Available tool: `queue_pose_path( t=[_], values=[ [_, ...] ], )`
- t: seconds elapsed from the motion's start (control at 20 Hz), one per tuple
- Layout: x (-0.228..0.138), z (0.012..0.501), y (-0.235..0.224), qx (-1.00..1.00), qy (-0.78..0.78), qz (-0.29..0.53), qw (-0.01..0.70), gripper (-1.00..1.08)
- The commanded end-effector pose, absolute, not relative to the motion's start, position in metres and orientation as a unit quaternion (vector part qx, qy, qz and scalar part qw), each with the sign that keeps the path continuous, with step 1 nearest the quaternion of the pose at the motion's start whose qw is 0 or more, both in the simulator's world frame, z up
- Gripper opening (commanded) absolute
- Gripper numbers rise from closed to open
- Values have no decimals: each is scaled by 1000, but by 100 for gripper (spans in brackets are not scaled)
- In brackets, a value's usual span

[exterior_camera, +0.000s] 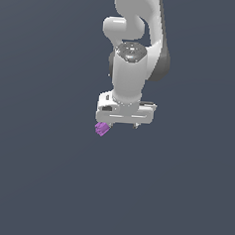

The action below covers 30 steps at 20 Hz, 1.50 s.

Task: Pick up the object and move it to a goal position.

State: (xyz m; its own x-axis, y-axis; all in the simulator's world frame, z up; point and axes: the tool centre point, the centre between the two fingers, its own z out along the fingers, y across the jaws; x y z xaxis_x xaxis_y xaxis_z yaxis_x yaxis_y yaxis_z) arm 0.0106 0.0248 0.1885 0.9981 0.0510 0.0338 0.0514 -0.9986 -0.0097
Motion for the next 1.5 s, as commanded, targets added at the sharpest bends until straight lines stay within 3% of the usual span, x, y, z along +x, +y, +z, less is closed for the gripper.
queue_pose_path(
  t=[0.0, 0.4, 0.75, 1.45],
  values=[
    [11, 188, 25, -1000, -26, -17, 5, 100],
    [14, 202, -8, -1000, -3, -26, -8, 100],
    [12, 198, -9, -1000, 6, -25, -7, 100],
    [-32, 139, -46, -986, 167, -11, 1, 100]
  ],
)
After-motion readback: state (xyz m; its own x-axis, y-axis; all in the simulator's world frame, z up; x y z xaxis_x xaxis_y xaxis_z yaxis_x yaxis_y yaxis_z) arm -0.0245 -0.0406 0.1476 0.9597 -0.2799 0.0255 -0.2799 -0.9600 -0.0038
